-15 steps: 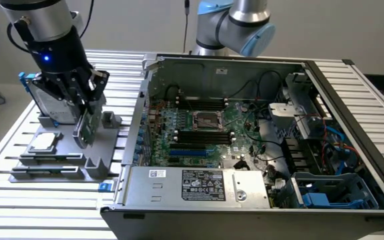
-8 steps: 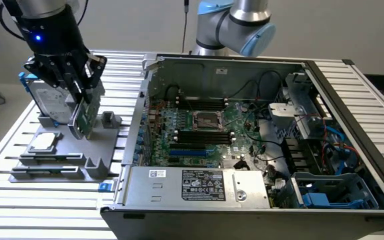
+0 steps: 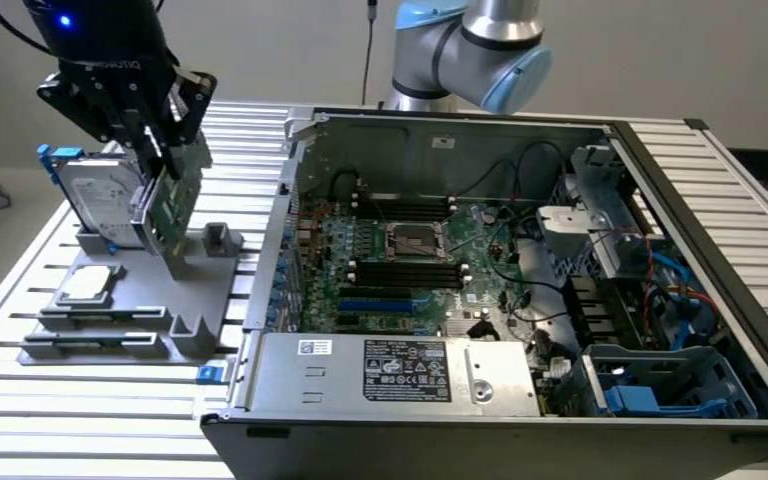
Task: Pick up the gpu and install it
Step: 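Pick up the gpu and move the gpu toward the slot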
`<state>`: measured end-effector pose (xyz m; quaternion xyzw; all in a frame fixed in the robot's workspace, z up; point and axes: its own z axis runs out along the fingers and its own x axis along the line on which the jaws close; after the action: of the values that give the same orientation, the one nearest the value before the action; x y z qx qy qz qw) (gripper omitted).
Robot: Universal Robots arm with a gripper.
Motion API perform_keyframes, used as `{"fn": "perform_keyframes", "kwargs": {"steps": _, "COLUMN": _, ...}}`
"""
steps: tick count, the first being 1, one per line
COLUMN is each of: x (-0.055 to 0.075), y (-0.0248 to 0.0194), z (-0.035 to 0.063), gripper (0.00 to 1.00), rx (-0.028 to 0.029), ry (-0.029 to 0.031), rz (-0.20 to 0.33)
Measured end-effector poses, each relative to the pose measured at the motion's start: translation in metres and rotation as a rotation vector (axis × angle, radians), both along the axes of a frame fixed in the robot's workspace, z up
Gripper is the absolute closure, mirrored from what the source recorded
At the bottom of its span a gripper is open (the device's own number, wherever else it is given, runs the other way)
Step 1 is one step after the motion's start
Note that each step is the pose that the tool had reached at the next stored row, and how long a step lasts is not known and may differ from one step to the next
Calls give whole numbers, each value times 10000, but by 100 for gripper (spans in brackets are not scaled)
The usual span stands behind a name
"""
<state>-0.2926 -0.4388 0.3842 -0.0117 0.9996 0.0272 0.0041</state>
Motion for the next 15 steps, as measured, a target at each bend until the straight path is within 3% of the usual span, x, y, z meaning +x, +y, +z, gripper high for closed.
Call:
{"fn": "perform_keyframes", "kwargs": {"steps": 8, "x": 281, "y": -10, "z": 353, "gripper": 73, "rx": 7, "ry": 51, "rz": -2}}
{"fn": "perform_keyframes", "kwargs": {"steps": 15, "x": 600, "y": -46, "z": 477, "gripper": 73, "rx": 76, "ry": 115, "rz": -1}}
